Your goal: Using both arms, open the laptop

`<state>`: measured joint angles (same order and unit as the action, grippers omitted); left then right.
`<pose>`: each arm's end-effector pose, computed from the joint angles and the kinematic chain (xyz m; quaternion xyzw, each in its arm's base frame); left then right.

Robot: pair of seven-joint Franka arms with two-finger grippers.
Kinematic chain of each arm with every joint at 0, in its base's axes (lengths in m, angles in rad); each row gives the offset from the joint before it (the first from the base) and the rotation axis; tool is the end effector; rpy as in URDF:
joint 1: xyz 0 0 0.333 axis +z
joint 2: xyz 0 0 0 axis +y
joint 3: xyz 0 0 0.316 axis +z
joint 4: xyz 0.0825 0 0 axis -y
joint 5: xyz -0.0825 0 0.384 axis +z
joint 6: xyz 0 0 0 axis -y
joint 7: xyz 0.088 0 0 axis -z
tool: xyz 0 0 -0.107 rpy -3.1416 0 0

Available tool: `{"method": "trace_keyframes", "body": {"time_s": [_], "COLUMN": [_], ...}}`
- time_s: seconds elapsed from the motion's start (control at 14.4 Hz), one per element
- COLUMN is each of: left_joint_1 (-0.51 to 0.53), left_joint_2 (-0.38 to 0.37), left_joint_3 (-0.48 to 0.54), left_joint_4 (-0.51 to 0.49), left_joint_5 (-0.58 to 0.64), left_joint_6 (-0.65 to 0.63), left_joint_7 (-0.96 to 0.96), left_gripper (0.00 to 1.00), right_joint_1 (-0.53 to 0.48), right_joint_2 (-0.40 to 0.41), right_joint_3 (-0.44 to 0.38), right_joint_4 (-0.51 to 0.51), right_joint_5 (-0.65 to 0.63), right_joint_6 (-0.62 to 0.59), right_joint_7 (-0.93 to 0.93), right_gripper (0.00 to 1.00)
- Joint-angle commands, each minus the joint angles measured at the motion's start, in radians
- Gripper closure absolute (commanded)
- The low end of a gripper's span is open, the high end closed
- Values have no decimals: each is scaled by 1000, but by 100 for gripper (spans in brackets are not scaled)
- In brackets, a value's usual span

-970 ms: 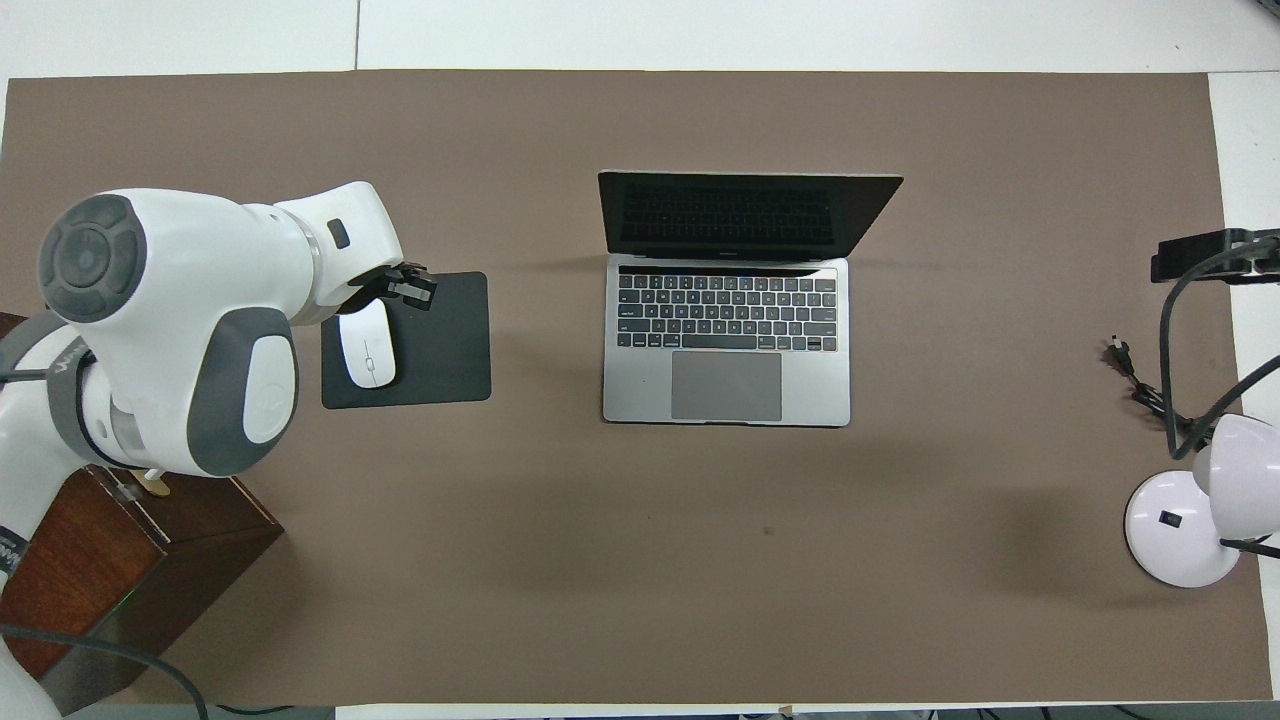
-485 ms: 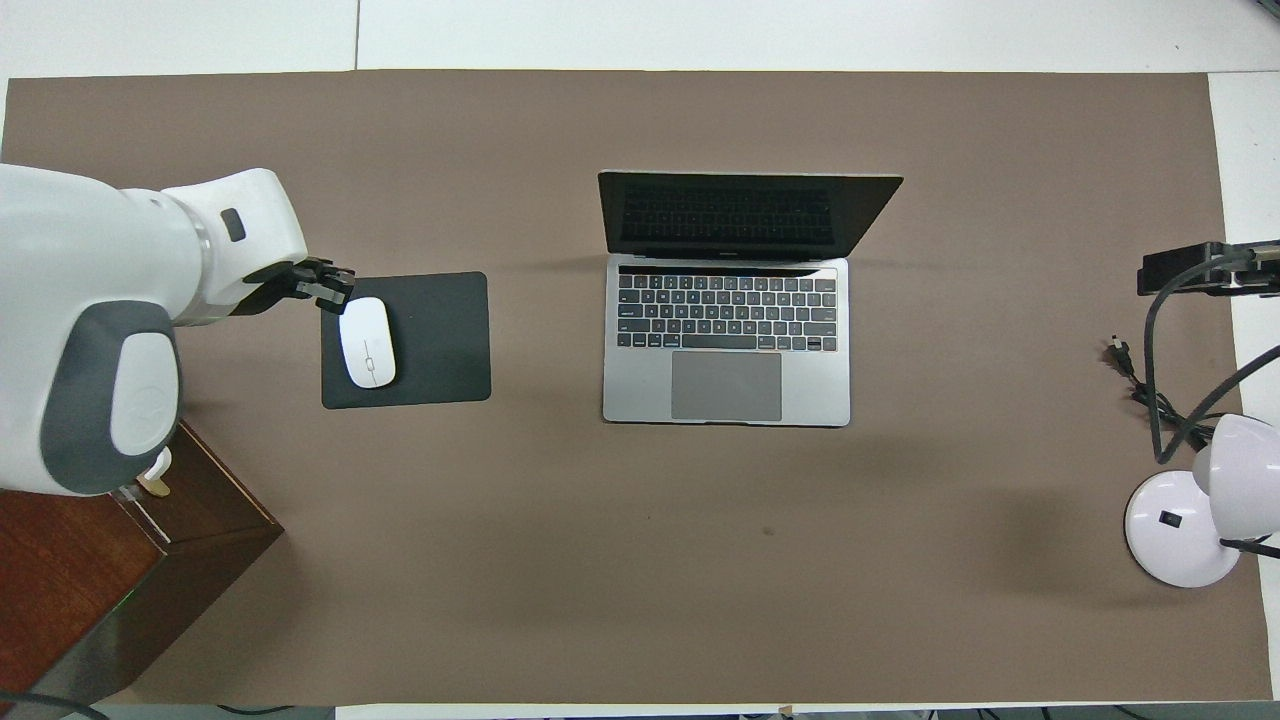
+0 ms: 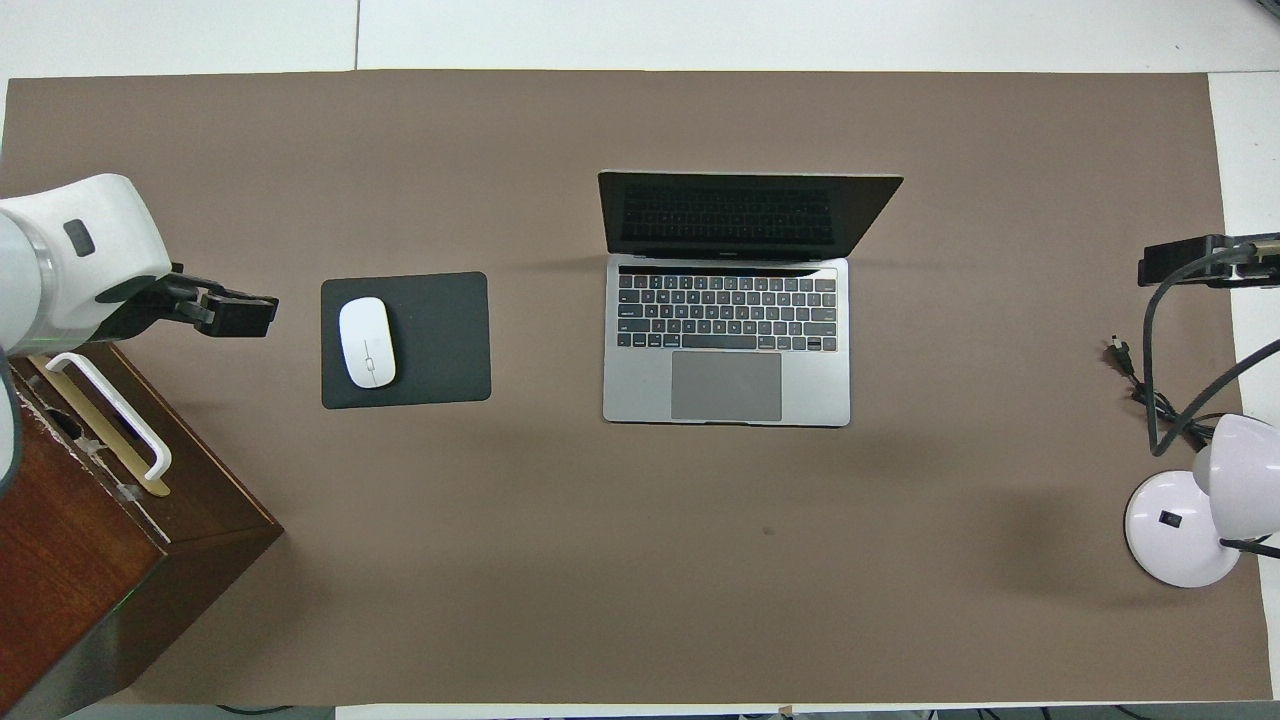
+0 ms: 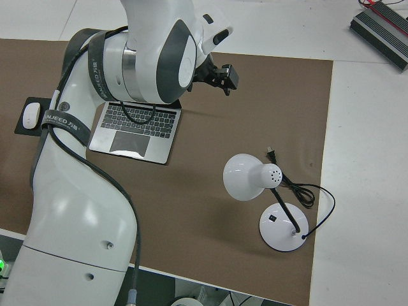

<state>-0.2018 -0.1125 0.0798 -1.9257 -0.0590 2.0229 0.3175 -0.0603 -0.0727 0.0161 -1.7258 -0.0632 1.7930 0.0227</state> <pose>0.5433 -0.0683 0.5578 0.9723 -0.2067 0.1070 0.0219 0.5501 -0.0294 0.6113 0.9966 -0.0285 0.0695 0.0326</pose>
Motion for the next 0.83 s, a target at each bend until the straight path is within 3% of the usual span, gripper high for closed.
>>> {"method": "trace_keyframes", "body": {"time_s": [0.0,0.35,0.76], "left_joint_1": [33,120,153], "left_joint_2": [-36,-76,-49], "left_joint_3": [-6,-6,-11], "left_joint_4": [-4,7,138], "left_joint_5": [28,30,50], "left_joint_6": [-58,-130,-345], "left_joint_7": [17,8,-129], "left_gripper": [0,0,0], "right_joint_1": [-15,-10,-12], "right_joint_2": [-22,-24,-27], "right_joint_3": [7,7,7], "right_joint_4": [-31,-31,-34], "right_joint_5": [-1,35,45], "right_joint_6": [31,25,14], "right_joint_7": [-26,-20,-21], "right_gripper": [0,0,0]}}
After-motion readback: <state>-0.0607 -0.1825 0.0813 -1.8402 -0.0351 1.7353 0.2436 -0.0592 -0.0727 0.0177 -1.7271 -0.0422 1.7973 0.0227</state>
